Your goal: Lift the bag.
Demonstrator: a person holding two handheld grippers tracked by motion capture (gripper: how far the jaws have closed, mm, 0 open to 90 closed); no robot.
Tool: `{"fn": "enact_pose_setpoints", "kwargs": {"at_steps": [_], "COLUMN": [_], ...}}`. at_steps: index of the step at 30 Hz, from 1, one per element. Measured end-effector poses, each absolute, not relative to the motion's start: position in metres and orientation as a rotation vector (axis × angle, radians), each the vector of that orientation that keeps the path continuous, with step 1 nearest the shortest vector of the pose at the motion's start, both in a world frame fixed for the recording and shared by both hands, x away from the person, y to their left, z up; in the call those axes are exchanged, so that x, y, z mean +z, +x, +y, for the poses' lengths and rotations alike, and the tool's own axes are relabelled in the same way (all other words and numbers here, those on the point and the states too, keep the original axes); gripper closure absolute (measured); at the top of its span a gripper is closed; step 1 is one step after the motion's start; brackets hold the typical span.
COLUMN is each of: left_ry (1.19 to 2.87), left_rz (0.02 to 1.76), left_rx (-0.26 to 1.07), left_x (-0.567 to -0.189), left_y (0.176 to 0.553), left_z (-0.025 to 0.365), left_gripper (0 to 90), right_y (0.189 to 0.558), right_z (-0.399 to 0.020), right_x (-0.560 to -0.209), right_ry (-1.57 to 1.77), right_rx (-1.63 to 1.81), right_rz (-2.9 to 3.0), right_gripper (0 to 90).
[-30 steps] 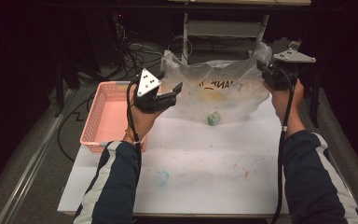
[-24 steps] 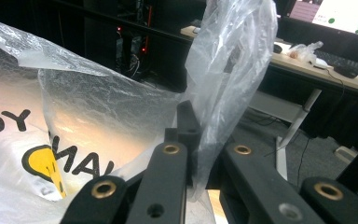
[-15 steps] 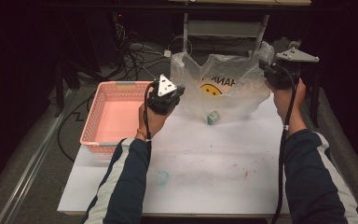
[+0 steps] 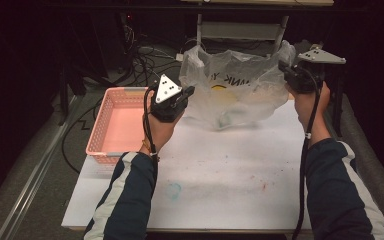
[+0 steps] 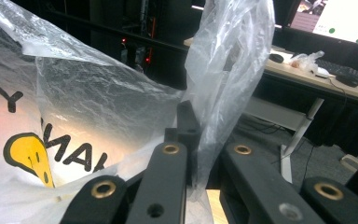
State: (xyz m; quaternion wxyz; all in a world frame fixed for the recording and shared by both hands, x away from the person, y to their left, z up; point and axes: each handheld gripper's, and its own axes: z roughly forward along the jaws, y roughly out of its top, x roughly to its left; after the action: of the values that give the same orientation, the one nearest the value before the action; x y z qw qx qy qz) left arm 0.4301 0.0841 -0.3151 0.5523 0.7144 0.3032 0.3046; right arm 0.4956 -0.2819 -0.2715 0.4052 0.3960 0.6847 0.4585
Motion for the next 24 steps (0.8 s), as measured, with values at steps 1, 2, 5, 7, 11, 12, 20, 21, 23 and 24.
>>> {"fn": "enact_pose_setpoints", "kwargs": {"at_steps": [1,2,5,7,11,12,20,21,23,24], "left_ry": [1.693,1.682,1.699,1.706,1.697,1.693,1.69,1.699,1.71,1.711], "left_rz": [0.718,0.725,0.732,0.724,0.723,0.724,0.72,0.716,0.721,0.729], "left_rx": [0.722,0.724,0.737,0.744,0.755,0.757,0.815,0.82,0.834,0.837], "left_x": [-0.316,-0.317,-0.321,-0.324,-0.326,-0.327,-0.32,-0.319,-0.319,-0.319], "left_y": [0.431,0.432,0.435,0.434,0.431,0.43,0.426,0.427,0.429,0.43], "left_z": [0.084,0.083,0.08,0.08,0.083,0.084,0.084,0.084,0.083,0.083], "left_gripper": [87.0,86.9,74.5,74.4,63.4,63.4,60.6,60.8,61.3,61.3], "right_y": [0.496,0.497,0.498,0.497,0.491,0.489,0.465,0.463,0.459,0.457], "right_z": [-0.28,-0.28,-0.279,-0.279,-0.28,-0.281,-0.282,-0.282,-0.282,-0.282], "right_x": [-0.272,-0.273,-0.277,-0.281,-0.286,-0.287,-0.272,-0.27,-0.267,-0.266], "right_ry": [0.996,0.991,0.996,0.987,0.973,0.972,0.888,0.878,0.861,0.856], "right_rx": [1.148,1.145,1.158,1.164,1.188,1.198,1.271,1.269,1.266,1.264], "right_rz": [1.725,1.724,1.734,1.744,1.742,1.739,1.686,1.68,1.666,1.663], "right_gripper": [89.9,89.9,84.9,84.1,77.7,71.5,44.9,42.6,38.9,37.3]}}
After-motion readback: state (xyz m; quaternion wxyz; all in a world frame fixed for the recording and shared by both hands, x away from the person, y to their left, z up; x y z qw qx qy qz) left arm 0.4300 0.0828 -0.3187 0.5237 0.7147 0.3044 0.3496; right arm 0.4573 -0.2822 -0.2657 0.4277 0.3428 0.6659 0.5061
